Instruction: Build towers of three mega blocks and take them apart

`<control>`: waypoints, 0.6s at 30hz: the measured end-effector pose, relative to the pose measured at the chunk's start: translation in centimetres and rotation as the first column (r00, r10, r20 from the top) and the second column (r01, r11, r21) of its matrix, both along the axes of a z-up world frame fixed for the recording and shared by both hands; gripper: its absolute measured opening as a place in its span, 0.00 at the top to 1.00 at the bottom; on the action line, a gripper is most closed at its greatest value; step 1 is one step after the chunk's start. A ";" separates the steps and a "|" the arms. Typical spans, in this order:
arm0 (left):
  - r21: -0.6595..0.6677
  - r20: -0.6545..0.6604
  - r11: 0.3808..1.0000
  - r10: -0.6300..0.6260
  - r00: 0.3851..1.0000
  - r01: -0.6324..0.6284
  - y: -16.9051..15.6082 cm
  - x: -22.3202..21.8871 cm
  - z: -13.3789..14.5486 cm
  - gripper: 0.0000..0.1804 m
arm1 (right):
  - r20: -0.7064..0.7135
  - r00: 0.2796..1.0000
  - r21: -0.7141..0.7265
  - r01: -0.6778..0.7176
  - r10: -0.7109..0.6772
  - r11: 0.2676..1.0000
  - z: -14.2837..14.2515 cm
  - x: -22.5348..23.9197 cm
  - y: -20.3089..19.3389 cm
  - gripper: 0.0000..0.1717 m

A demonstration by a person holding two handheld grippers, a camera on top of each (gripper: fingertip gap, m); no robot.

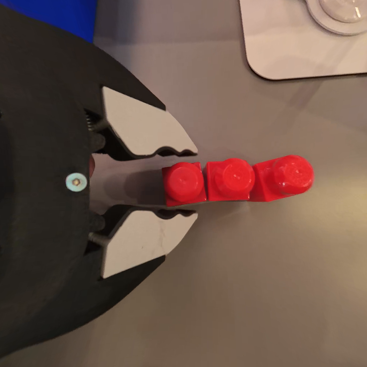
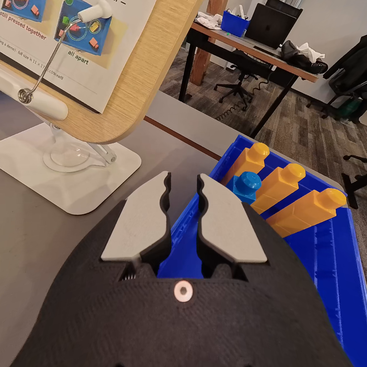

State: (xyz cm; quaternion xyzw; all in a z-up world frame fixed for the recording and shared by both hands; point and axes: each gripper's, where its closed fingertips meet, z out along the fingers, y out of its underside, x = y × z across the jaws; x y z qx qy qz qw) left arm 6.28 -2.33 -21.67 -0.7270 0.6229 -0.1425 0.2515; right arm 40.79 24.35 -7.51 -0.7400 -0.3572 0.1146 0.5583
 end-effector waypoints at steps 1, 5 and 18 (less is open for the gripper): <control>0.003 0.000 1.000 0.015 1.000 -0.015 0.1 -0.2 -0.2 0.68 | -0.002 1.000 0.000 0.001 -0.001 1.000 0.0 0.0 0.0 0.85; 0.020 0.088 0.998 0.056 0.995 -0.058 -0.1 -0.9 1.1 0.62 | -0.006 1.000 0.000 0.002 -0.002 1.000 0.1 0.2 0.0 0.85; -0.104 0.237 0.971 0.234 0.943 -0.215 -0.8 -1.1 -0.4 0.70 | -0.007 1.000 -0.001 -0.001 0.001 1.000 0.0 0.0 0.0 0.86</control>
